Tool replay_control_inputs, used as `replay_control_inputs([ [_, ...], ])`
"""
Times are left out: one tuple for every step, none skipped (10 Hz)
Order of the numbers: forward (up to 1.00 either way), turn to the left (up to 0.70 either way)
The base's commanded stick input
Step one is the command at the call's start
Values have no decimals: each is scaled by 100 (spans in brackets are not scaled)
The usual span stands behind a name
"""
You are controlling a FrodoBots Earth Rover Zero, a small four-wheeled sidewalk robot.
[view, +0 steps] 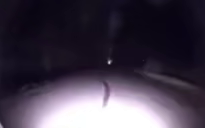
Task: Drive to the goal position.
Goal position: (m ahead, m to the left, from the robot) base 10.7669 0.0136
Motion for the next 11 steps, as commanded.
replay_control_inputs([
  [100, 0],
  [100, 0],
  [100, 0],
  [100, 0],
  [100, 0],
  [100, 0],
  [100, 0],
  [100, 0],
  [100, 0],
  [100, 0],
  [100, 0],
])
